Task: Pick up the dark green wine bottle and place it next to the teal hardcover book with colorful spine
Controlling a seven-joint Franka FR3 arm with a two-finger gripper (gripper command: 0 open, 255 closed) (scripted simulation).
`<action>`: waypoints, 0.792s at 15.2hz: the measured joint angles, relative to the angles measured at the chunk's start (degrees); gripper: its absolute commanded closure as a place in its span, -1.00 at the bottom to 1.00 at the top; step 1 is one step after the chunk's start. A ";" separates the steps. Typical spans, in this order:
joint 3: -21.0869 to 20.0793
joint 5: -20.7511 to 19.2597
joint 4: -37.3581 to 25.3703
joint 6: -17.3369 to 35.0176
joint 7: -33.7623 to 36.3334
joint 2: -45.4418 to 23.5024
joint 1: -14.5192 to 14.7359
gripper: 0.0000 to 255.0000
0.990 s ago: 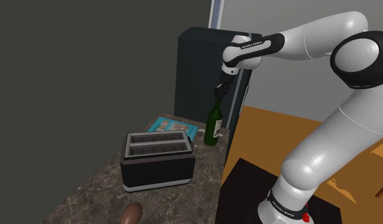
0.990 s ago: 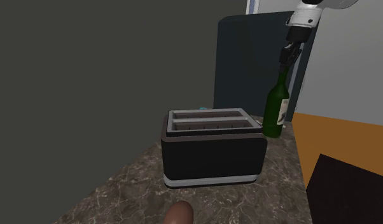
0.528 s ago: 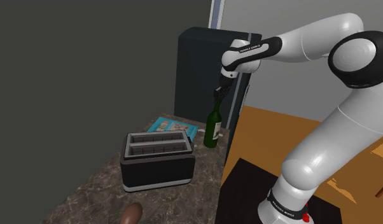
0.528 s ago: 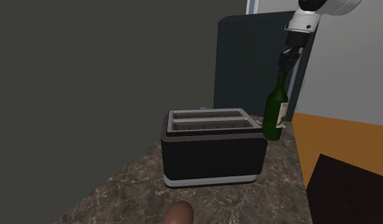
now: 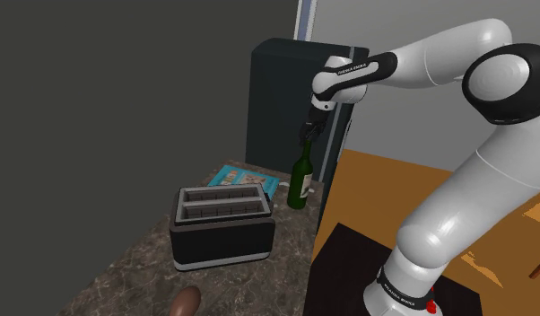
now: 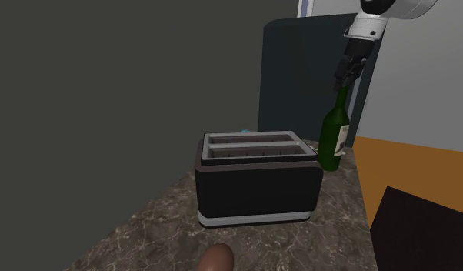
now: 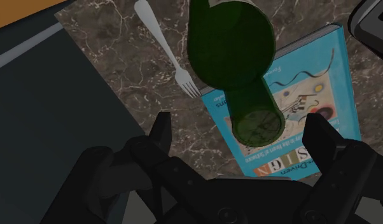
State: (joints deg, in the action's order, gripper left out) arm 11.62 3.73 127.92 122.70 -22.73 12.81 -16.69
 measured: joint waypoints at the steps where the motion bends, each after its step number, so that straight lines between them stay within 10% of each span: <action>1: -0.01 -0.01 0.00 -0.03 0.02 0.02 0.00 -1.00; 12: -0.05 -0.80 -4.71 -7.32 0.57 2.66 -0.31 -1.00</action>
